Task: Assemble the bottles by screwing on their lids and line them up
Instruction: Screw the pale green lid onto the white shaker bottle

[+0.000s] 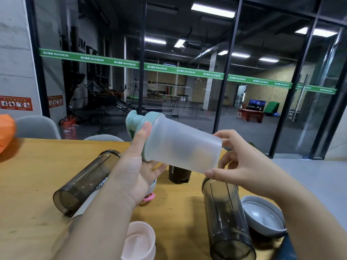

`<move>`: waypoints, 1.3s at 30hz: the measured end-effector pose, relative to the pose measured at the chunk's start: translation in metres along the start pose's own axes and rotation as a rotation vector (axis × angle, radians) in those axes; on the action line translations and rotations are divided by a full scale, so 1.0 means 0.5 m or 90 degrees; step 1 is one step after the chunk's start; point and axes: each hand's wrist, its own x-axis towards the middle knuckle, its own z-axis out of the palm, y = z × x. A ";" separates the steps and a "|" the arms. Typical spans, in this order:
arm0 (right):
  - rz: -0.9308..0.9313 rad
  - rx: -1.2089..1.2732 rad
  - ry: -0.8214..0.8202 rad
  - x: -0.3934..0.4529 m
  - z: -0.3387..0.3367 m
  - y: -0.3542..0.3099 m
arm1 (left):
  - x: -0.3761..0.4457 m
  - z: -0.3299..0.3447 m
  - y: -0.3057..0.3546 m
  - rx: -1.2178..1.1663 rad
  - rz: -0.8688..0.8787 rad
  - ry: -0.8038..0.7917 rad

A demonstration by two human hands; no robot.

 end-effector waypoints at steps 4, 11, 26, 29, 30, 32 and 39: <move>0.025 0.030 0.003 -0.002 0.002 0.002 | 0.000 -0.001 0.000 0.002 -0.004 -0.005; 0.087 0.016 0.004 -0.003 0.001 -0.009 | -0.005 0.002 0.001 0.021 -0.006 -0.042; 0.022 0.053 -0.003 0.004 0.005 0.001 | 0.000 -0.002 0.002 0.017 -0.009 -0.022; 0.006 0.021 -0.029 0.003 0.006 -0.004 | 0.001 -0.002 0.001 0.025 -0.015 -0.016; 0.003 0.018 -0.030 0.002 0.007 -0.004 | 0.002 -0.002 0.000 0.026 -0.017 -0.013; -0.007 0.018 -0.014 0.002 0.007 -0.001 | 0.002 -0.002 0.000 0.024 -0.019 -0.011; 0.006 0.083 0.002 -0.001 0.008 0.005 | 0.000 -0.003 0.002 0.028 -0.022 -0.038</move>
